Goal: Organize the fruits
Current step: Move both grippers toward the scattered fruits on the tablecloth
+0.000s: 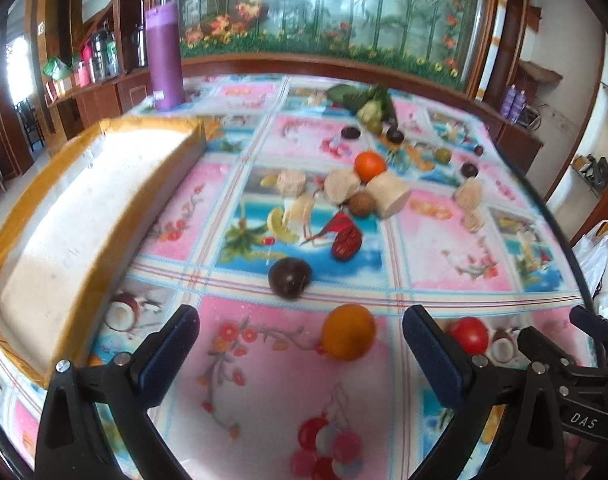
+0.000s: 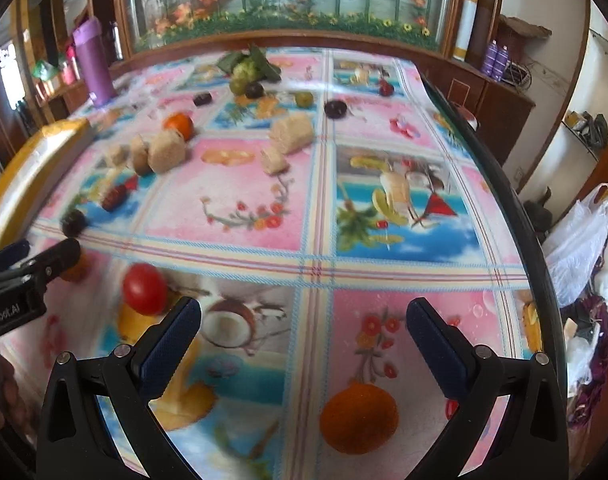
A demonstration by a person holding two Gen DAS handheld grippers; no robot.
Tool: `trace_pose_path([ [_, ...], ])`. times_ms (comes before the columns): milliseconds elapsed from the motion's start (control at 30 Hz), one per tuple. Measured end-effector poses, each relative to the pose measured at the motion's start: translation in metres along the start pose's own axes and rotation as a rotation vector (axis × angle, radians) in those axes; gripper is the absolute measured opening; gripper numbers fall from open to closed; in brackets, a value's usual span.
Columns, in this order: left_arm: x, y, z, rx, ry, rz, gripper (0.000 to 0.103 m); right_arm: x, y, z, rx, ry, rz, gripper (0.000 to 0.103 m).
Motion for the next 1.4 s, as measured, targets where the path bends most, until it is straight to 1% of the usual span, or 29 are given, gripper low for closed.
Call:
trace_pose_path([
  [100, -0.006, -0.019, 0.000, 0.012, 0.026, 0.026, 0.103, -0.008, -0.017, -0.004, 0.001, 0.001, 0.040, 0.103],
  [167, -0.015, -0.028, -0.002, 0.007, 0.031, 0.048, 0.103, -0.013, -0.029, -0.008, -0.007, 0.013, 0.064, 0.103],
  [300, -0.025, -0.043, -0.012, -0.010, 0.038, 0.098, 0.103, -0.021, -0.049, -0.017, 0.032, -0.003, 0.109, 0.103],
  [367, -0.026, -0.048, -0.015, -0.007, 0.040, 0.113, 0.103, -0.023, -0.056, -0.021, 0.041, -0.005, 0.120, 0.103],
  [500, -0.027, -0.055, -0.021, -0.004, 0.049, 0.138, 0.103, -0.022, -0.064, -0.028, 0.048, 0.003, 0.131, 0.103],
  [833, -0.030, -0.071, -0.025, 0.003, 0.072, 0.221, 0.103, -0.020, -0.078, -0.044, 0.055, 0.024, 0.194, 0.103],
  [1000, -0.033, -0.075, -0.026, -0.004, 0.092, 0.257, 0.103, -0.019, -0.079, -0.047, 0.060, 0.031, 0.197, 0.103],
  [1133, -0.034, -0.076, -0.026, -0.003, 0.097, 0.273, 0.103, -0.019, -0.079, -0.049, 0.061, 0.029, 0.202, 0.103],
  [1400, -0.032, -0.071, -0.030, 0.007, 0.085, 0.245, 0.103, -0.017, -0.076, -0.051, 0.058, 0.024, 0.191, 0.103],
])
Point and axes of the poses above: each gripper's, at about its wrist camera, not at the fingertips, and y roughly the way its jaws point, z to its right, x to its underside, the point moved 6 cm from there along y, roughly the way its jaws point, and after that the axes turned 4 degrees about x, right-handed, at the moved point
